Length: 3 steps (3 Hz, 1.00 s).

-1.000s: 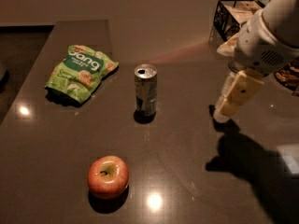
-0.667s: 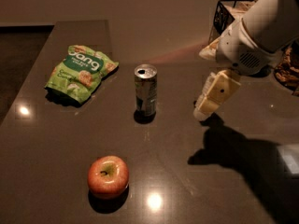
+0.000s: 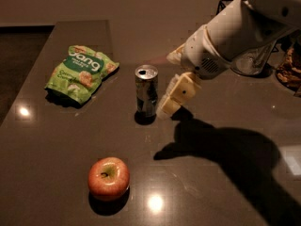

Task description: Move redbull can near green rice chip bag

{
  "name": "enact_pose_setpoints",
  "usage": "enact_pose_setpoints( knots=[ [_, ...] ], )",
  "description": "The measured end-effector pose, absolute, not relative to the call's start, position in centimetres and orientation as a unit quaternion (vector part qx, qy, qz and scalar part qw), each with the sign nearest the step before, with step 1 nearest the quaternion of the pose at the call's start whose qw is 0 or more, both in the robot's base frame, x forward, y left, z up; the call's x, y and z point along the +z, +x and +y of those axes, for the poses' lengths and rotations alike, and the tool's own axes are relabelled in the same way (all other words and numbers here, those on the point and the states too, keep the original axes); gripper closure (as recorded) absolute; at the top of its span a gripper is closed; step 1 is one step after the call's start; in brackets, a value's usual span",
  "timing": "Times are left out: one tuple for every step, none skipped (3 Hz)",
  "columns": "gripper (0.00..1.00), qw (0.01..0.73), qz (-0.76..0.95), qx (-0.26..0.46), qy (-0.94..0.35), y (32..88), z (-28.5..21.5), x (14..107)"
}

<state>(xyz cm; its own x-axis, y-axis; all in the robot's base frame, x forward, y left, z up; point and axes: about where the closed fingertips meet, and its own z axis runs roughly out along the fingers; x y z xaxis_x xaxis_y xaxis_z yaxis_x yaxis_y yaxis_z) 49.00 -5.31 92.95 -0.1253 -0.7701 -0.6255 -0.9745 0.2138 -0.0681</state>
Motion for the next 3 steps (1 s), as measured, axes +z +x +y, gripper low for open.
enact_pose_setpoints(
  knots=[
    [0.00,0.289,0.720,0.206,-0.596,49.6,-2.5,92.6],
    [0.00,0.295,0.715,0.221,-0.594,49.9,-0.6,92.4],
    [0.18,0.298,0.717,0.222,-0.590,50.4,0.2,92.1]
  ],
)
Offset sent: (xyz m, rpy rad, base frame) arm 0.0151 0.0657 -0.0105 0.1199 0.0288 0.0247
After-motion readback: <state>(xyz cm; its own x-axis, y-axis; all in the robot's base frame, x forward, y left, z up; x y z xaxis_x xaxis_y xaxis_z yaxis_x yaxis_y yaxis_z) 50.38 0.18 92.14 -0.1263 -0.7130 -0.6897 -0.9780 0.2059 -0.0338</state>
